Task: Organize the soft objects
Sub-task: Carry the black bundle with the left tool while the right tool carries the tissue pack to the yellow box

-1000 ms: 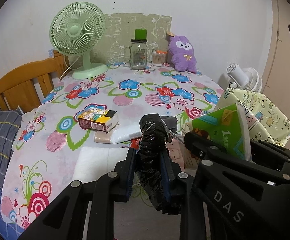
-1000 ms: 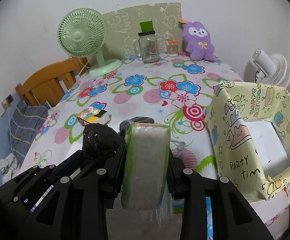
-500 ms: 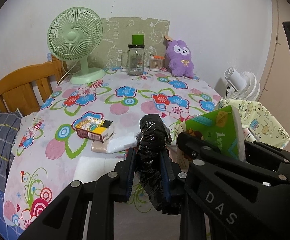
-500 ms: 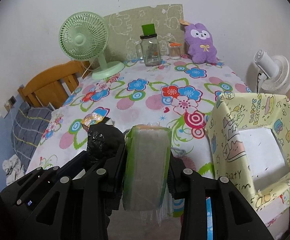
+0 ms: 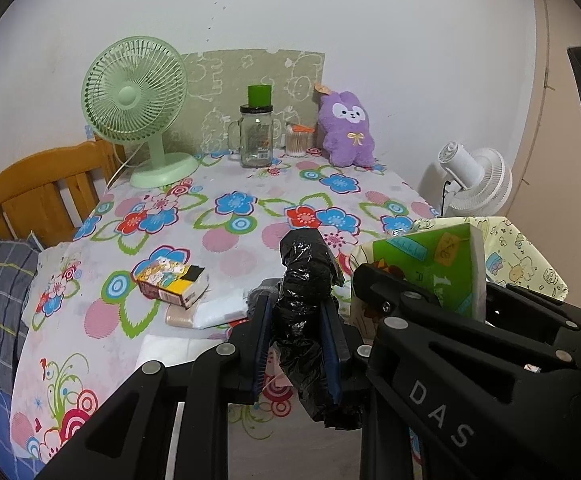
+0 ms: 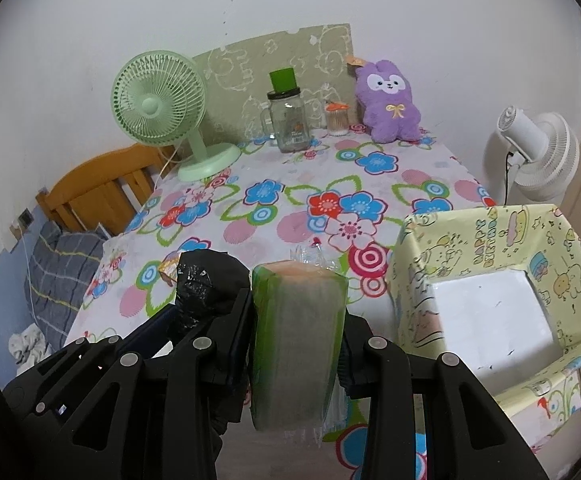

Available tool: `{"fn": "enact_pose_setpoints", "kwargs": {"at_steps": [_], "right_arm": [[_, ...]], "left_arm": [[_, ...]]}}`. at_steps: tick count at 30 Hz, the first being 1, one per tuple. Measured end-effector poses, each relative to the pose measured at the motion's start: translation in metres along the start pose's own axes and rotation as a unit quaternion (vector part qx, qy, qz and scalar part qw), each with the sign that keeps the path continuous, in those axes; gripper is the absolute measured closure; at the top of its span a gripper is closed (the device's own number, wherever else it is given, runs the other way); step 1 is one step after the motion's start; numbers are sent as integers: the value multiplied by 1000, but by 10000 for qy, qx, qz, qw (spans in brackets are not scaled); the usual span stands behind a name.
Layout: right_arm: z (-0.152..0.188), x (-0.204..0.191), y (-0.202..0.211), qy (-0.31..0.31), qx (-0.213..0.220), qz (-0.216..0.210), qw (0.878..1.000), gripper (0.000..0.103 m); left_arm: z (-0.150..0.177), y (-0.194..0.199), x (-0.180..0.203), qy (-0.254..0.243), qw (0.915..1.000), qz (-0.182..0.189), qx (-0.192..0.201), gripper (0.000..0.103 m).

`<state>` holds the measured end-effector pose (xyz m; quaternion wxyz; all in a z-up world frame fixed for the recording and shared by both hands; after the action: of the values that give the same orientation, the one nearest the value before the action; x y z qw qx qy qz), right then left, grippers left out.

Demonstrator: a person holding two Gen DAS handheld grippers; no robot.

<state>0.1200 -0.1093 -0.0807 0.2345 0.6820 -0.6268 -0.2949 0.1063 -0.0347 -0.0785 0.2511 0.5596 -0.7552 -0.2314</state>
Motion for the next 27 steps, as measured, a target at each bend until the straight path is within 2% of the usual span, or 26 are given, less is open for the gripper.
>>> {"fn": "enact_pose_setpoints", "kwargs": {"at_steps": [27], "right_arm": [[-24, 69, 38, -299, 386, 209, 9986, 63]], "left_arm": [[-30, 1, 75, -463, 9980, 337, 277, 80]]}}
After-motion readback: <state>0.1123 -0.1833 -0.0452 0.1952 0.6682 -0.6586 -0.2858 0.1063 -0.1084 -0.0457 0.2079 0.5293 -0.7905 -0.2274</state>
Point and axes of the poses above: each gripper's, at about its wrist camera, not at the fingertips, and y roughly against the way its jaws point, x to its right, z to its underside, the point moved 6 cm from there along -y, roughly the way its jaws point, and after that the axes turned 6 degrees about z, right-handed, at the moved point
